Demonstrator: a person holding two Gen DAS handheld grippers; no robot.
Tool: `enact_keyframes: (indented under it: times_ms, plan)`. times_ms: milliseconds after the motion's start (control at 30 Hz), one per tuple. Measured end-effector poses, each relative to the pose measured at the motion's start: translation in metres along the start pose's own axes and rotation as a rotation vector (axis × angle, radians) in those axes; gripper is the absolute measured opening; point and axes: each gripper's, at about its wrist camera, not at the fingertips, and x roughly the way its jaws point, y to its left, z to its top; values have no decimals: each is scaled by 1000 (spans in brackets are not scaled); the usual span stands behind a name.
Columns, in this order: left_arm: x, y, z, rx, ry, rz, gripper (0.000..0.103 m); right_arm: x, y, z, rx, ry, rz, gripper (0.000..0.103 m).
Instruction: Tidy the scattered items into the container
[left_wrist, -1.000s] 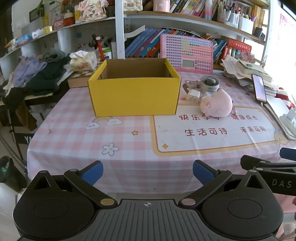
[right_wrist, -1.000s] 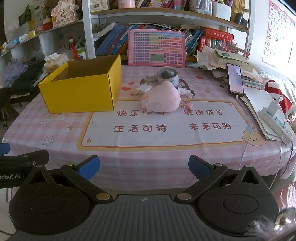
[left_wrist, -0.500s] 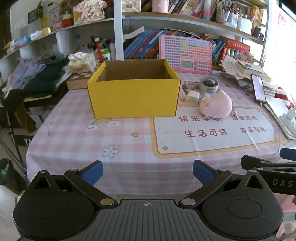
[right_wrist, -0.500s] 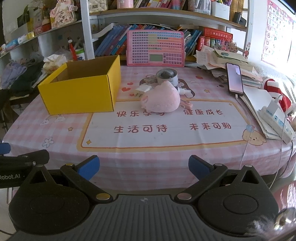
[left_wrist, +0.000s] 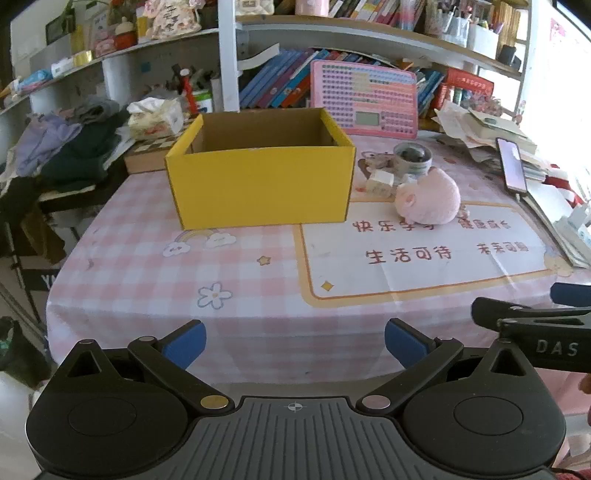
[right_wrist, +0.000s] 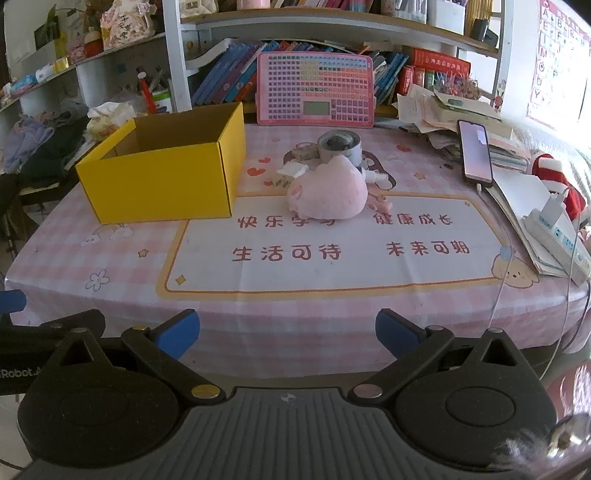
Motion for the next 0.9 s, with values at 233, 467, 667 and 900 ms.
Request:
enact_keyframes:
  times_ms: [233,467,667,900]
  plan:
    - [3,4,1,-35,28,14,103,-1,-5,1,17,-2,14,103]
    - [-12,-8,8,3,-61,9,103,-1,-20,3,69,19,14,103]
    - [-15,-12,9,3,-92,-3,103,-14,-25,7,70,-9,-29,103]
    - [-16,-6,13,-20,-104,5,103,-11,-21,9,40,-19,-11,103]
